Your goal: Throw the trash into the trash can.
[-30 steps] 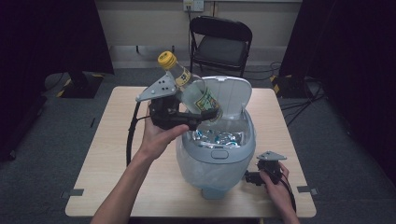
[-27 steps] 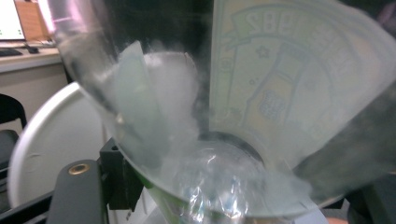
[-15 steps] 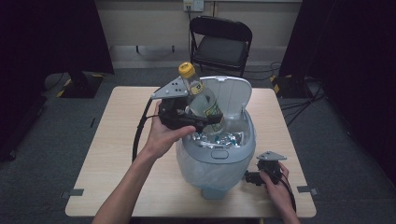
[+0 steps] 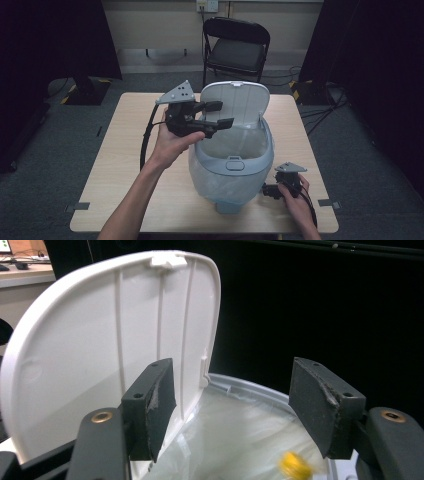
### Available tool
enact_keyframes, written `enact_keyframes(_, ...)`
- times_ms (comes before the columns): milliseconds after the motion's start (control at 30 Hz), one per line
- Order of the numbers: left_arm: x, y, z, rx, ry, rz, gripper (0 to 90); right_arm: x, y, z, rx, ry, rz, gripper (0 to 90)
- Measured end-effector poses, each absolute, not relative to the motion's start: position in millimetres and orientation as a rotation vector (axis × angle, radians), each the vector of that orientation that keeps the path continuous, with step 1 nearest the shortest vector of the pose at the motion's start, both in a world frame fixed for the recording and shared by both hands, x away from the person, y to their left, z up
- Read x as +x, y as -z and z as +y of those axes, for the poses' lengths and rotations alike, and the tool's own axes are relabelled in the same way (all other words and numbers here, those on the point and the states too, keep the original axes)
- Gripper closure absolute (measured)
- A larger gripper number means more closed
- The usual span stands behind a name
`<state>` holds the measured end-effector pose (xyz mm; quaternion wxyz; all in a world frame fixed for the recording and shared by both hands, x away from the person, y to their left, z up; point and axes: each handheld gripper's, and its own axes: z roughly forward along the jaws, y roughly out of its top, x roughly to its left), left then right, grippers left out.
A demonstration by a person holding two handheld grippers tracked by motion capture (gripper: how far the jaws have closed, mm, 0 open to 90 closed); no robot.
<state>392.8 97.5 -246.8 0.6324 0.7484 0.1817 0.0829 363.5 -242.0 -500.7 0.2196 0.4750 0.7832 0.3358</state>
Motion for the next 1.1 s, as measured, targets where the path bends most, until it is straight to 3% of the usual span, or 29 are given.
enact_keyframes(600,403,254,143,1.661,-0.264,0.509,33.1,364,501,-242,1.312,-0.928,2.165,10.1)
enact_keyframes(700,406,253,157,1.618,-0.219,0.512,31.0,363,501,-242,1.314,-0.928,2.167,10.1)
enact_keyframes(933,414,253,177,1.613,-0.326,0.599,29.8,363,501,-242,1.315,-0.929,2.168,10.1)
enact_keyframes(1100,427,255,178,1.626,-0.324,0.646,29.4,363,501,-242,1.319,-0.929,2.168,10.1)
